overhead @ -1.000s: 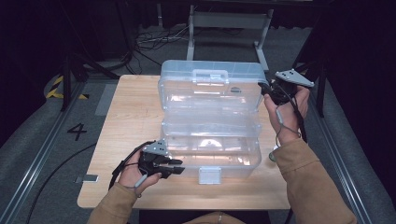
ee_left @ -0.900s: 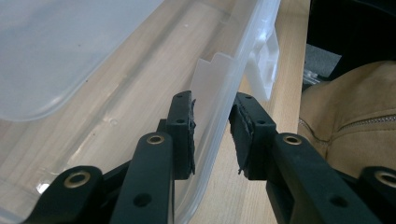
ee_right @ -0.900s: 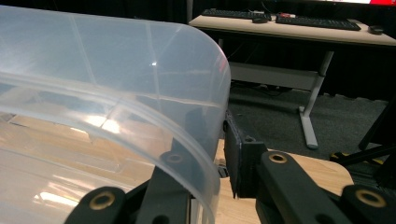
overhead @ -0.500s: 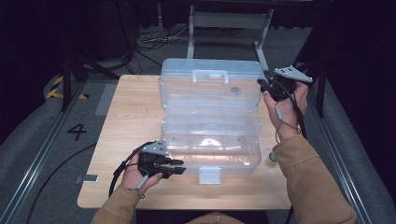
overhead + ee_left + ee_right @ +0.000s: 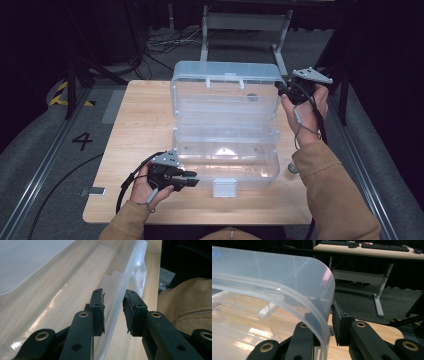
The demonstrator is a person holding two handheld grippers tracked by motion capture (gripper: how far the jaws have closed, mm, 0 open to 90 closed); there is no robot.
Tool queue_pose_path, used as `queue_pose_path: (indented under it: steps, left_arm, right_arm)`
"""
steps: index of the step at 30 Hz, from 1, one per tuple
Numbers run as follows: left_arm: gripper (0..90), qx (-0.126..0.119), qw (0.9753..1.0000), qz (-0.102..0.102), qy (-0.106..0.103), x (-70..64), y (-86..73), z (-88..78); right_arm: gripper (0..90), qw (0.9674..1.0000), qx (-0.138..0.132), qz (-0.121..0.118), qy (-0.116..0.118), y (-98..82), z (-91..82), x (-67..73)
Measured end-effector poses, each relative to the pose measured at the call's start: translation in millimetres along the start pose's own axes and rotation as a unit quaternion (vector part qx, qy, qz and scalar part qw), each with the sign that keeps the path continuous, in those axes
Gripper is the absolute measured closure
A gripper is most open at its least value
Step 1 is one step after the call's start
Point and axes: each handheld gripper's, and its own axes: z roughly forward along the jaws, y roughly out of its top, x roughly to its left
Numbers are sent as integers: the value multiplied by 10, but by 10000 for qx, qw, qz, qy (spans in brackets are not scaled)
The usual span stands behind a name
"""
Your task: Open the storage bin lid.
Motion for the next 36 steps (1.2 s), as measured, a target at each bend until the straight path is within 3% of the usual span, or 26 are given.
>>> queue_pose_path:
  steps: [36]
  left_arm:
    - [719,10,10000,1,-93,18,8,4]
  right_arm:
    - [805,9995,297,129,25,79,325,-100]
